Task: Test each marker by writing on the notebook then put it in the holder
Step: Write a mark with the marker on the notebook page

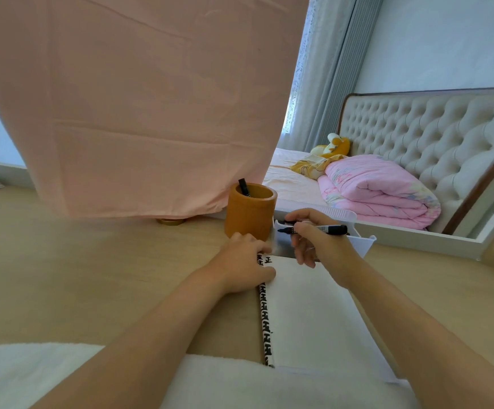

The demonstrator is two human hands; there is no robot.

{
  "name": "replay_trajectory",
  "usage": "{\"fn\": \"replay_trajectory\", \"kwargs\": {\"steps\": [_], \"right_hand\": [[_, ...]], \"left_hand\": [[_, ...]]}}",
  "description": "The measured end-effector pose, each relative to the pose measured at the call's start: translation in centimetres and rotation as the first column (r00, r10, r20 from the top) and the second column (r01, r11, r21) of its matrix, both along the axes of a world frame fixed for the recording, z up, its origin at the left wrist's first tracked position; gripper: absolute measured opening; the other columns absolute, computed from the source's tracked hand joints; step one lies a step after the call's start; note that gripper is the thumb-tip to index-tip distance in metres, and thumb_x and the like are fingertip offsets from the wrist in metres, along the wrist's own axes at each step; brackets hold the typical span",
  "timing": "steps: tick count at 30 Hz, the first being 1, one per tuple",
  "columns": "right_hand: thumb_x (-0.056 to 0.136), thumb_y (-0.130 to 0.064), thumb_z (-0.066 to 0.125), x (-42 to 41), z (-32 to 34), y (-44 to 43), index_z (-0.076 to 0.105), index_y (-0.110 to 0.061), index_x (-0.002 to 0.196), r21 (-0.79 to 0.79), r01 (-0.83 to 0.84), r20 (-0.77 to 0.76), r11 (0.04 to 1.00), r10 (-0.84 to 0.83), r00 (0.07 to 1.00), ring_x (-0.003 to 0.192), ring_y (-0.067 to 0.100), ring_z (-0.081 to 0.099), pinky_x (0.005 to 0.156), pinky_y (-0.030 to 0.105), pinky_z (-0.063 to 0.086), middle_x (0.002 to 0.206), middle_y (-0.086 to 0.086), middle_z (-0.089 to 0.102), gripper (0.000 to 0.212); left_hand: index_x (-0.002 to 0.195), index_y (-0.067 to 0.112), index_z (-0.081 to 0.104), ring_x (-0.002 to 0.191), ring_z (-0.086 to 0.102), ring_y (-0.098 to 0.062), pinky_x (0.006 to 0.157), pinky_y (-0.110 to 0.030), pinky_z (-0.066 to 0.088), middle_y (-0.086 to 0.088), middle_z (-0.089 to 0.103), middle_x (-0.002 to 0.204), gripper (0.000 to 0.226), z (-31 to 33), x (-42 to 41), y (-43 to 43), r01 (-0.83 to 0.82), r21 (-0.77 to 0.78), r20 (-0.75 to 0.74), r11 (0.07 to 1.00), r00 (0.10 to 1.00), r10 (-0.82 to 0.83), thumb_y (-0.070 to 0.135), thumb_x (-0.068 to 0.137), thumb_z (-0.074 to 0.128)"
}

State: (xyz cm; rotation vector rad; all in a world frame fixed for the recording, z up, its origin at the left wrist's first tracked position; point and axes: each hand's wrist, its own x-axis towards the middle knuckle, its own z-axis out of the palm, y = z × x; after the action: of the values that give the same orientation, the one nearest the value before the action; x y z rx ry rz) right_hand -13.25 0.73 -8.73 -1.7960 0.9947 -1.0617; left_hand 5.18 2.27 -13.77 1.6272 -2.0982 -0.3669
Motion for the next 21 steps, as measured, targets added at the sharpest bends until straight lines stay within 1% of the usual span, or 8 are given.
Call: {"fn": "replay_trajectory", "kwargs": {"steps": [2, 4, 6, 9, 12, 15, 19, 21], "right_hand": [[0.096, -0.001, 0.054, 0.0, -0.9, -0.2, 0.066, -0.009, 0.098, -0.006, 0.013, -0.02, 1.0, -0.013, 1.0, 0.056, 0.026, 0.061, 0.042, 0.026, 0.042, 0.072, 0.012, 0.066, 0.014], [0.09, 0.001, 0.06, 0.1, -2.0, -0.1, 0.067, -0.008, 0.093, -0.006, 0.039, -0.074, 0.999, -0.039, 0.997, 0.056, 0.02, 0.06, 0.044, 0.026, 0.042, 0.069, 0.013, 0.067, 0.012], [0.087, 0.0, 0.063, 0.2, -2.8, -0.2, 0.065, -0.009, 0.086, 0.01, 0.079, -0.118, 0.997, -0.077, 0.99, 0.054, 0.019, 0.058, 0.048, 0.026, 0.044, 0.067, 0.014, 0.067, 0.009], [0.086, -0.006, 0.065, 0.3, -3.3, -0.4, 0.061, -0.01, 0.074, -0.006, 0.137, -0.163, 0.991, -0.136, 0.977, 0.052, 0.02, 0.057, 0.051, 0.029, 0.046, 0.066, 0.016, 0.068, 0.013], [0.085, -0.009, 0.066, 0.2, -3.5, -0.5, 0.061, -0.008, 0.076, -0.01, 0.133, -0.215, 0.991, -0.132, 0.968, 0.052, 0.017, 0.056, 0.053, 0.027, 0.047, 0.062, 0.015, 0.066, 0.01], [0.085, -0.009, 0.067, 0.3, -3.5, -0.6, 0.06, -0.004, 0.078, -0.019, 0.119, -0.245, 0.993, -0.12, 0.962, 0.05, 0.015, 0.053, 0.05, 0.023, 0.045, 0.057, 0.011, 0.062, 0.012], [0.087, -0.011, 0.067, 0.3, -3.6, -0.7, 0.061, -0.008, 0.078, -0.02, 0.113, -0.247, 0.993, -0.114, 0.962, 0.049, 0.014, 0.052, 0.05, 0.024, 0.045, 0.054, 0.005, 0.061, 0.011], [0.087, -0.012, 0.068, 0.2, -3.8, -0.7, 0.061, -0.011, 0.077, -0.025, 0.107, -0.255, 0.994, -0.11, 0.961, 0.05, 0.012, 0.053, 0.051, 0.024, 0.045, 0.053, -0.002, 0.06, 0.012]], "left_hand": [[0.132, 0.034, 0.055, 0.12, 0.036, -0.014, 0.102, -0.036, 0.038, 0.006, 0.05, 0.129, 0.05, -0.4, 0.4, -0.2, 0.0, -0.002, -0.022, 1.0, 1.0, 0.0, 0.05, 0.085, 0.061], [0.131, 0.034, 0.057, 0.119, 0.037, -0.013, 0.1, -0.035, 0.039, 0.007, 0.051, 0.124, 0.051, -0.7, 0.7, -0.4, 0.003, -0.007, -0.046, 1.0, 0.999, -0.003, 0.055, 0.085, 0.061], [0.129, 0.035, 0.058, 0.117, 0.038, -0.011, 0.099, -0.034, 0.039, 0.009, 0.052, 0.121, 0.052, -0.9, 0.8, -0.5, 0.003, -0.017, -0.065, 1.0, 0.998, -0.004, 0.059, 0.084, 0.061], [0.13, 0.036, 0.057, 0.118, 0.037, -0.011, 0.1, -0.034, 0.038, 0.01, 0.052, 0.122, 0.055, -1.2, 0.7, -0.6, -0.005, -0.036, -0.062, 0.999, 0.998, 0.003, 0.061, 0.081, 0.062], [0.129, 0.036, 0.056, 0.12, 0.036, -0.012, 0.099, -0.032, 0.036, 0.009, 0.051, 0.124, 0.053, -1.3, 0.6, -0.6, -0.002, -0.05, -0.062, 0.999, 0.998, -0.001, 0.06, 0.082, 0.062], [0.129, 0.035, 0.057, 0.121, 0.035, -0.011, 0.097, -0.03, 0.034, 0.009, 0.05, 0.125, 0.052, -1.3, 0.5, -0.5, 0.002, -0.058, -0.051, 0.998, 0.999, -0.005, 0.059, 0.083, 0.062], [0.129, 0.034, 0.056, 0.123, 0.034, -0.011, 0.098, -0.028, 0.033, 0.01, 0.05, 0.128, 0.05, -1.4, 0.5, -0.4, 0.006, -0.065, -0.03, 0.998, 1.0, -0.008, 0.057, 0.085, 0.059], [0.129, 0.035, 0.057, 0.123, 0.034, -0.011, 0.098, -0.029, 0.034, 0.01, 0.051, 0.127, 0.049, -1.3, 0.5, -0.4, 0.004, -0.062, -0.033, 0.998, 0.999, -0.006, 0.056, 0.086, 0.06]]}}
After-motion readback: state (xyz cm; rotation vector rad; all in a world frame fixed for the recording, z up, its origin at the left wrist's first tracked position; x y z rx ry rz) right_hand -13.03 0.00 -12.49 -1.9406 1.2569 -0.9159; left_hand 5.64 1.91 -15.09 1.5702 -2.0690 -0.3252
